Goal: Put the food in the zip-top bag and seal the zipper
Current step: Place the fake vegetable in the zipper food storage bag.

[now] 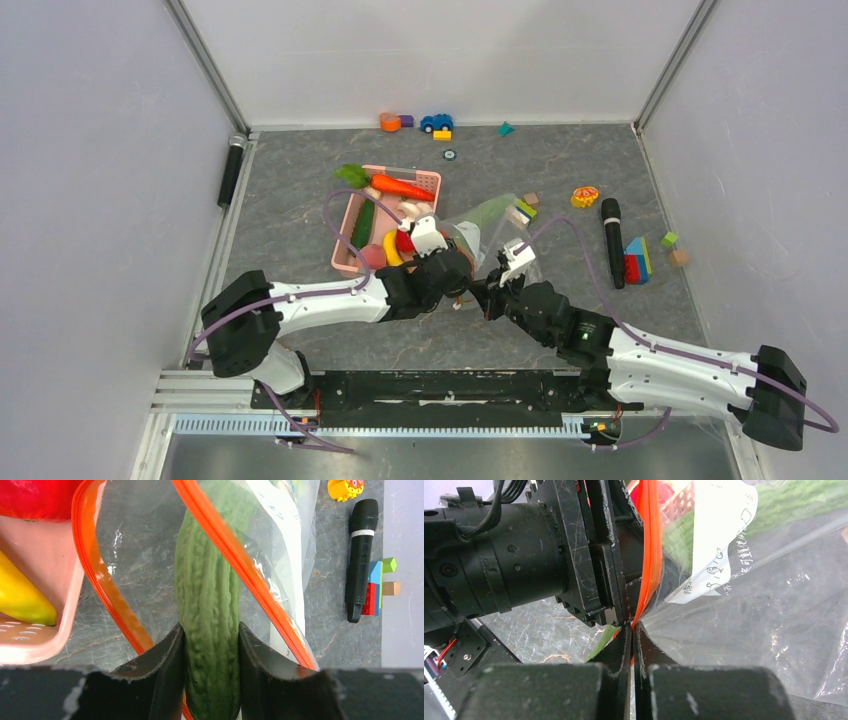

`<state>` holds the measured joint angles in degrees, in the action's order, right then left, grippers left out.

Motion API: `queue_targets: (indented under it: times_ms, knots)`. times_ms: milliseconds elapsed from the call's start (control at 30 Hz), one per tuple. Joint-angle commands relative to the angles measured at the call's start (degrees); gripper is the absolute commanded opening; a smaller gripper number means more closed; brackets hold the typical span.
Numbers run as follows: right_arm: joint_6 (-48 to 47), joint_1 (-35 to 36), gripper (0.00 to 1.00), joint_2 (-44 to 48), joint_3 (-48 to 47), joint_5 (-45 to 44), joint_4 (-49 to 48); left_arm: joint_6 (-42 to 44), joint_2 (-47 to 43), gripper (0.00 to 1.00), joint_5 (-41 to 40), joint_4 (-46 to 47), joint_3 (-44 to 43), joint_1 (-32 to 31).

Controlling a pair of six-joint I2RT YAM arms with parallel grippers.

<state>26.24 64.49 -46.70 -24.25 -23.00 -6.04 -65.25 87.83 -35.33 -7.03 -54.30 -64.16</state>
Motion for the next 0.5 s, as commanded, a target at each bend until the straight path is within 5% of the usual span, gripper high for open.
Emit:
queue_targets:
  times_ms: [0, 133, 333, 467]
  knots:
    - [3.71, 0.93, 0.00, 2.96, -2.85, 8.17, -4.61, -0.12, 1.08, 0.02, -7.26, 5.29, 0.10, -0.44]
    - [4.55, 0.93, 0.00, 3.44, -2.92, 10.15, -4.97, 1.09, 1.91, 0.05, -5.07, 5.10, -1.35, -0.57]
    - [6.56, 0.83, 0.00, 3.59, -2.90, 6.63, -3.27, 3.95, -0.30, 0.51, -2.47, 1.74, -2.37, -1.55]
    - [7.84, 0.77, 0.00, 4.08, -3.49, 1.08, 0.16, 9.30, -4.15, 0.69, 4.08, -2.51, -4.00, -1.49]
